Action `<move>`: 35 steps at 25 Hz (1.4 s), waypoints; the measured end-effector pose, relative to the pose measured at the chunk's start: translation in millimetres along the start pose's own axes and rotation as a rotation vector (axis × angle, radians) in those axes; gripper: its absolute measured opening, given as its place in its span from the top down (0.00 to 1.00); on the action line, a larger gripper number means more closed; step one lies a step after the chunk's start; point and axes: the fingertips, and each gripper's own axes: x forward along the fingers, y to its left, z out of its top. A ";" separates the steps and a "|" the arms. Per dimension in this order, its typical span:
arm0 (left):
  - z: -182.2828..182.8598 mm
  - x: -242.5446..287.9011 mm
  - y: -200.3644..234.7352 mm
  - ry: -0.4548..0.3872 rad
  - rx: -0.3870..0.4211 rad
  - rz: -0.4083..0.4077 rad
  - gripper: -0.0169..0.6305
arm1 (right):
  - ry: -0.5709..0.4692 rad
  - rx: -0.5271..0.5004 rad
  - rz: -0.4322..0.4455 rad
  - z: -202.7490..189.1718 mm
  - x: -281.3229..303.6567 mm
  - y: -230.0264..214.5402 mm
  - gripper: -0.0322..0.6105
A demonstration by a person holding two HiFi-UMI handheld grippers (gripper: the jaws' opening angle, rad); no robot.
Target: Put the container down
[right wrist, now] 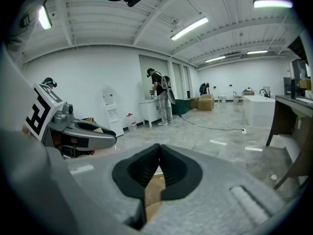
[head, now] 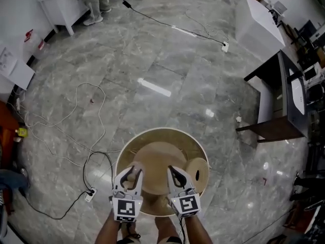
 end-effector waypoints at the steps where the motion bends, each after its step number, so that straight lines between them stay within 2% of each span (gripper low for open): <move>1: -6.8 8.4 1.4 0.006 -0.003 0.005 0.79 | -0.005 0.007 0.007 -5.4 8.0 -3.6 0.95; 16: -94.3 121.4 14.4 0.059 -0.028 0.036 0.79 | 0.076 0.013 0.061 -109.8 98.7 -53.2 0.95; 20: -119.2 143.4 15.2 0.067 -0.037 0.034 0.79 | 0.070 0.023 0.077 -133.2 119.7 -58.1 0.95; 24: -145.8 164.1 15.8 0.085 -0.032 0.033 0.79 | 0.083 0.007 0.087 -169.1 133.7 -64.8 0.95; 32: -191.3 193.6 20.7 0.121 -0.029 0.044 0.79 | 0.124 0.025 0.110 -208.0 147.9 -63.2 0.95; 35: -212.3 204.0 17.6 0.146 -0.054 0.050 0.79 | 0.146 0.035 0.111 -218.2 153.0 -65.7 0.95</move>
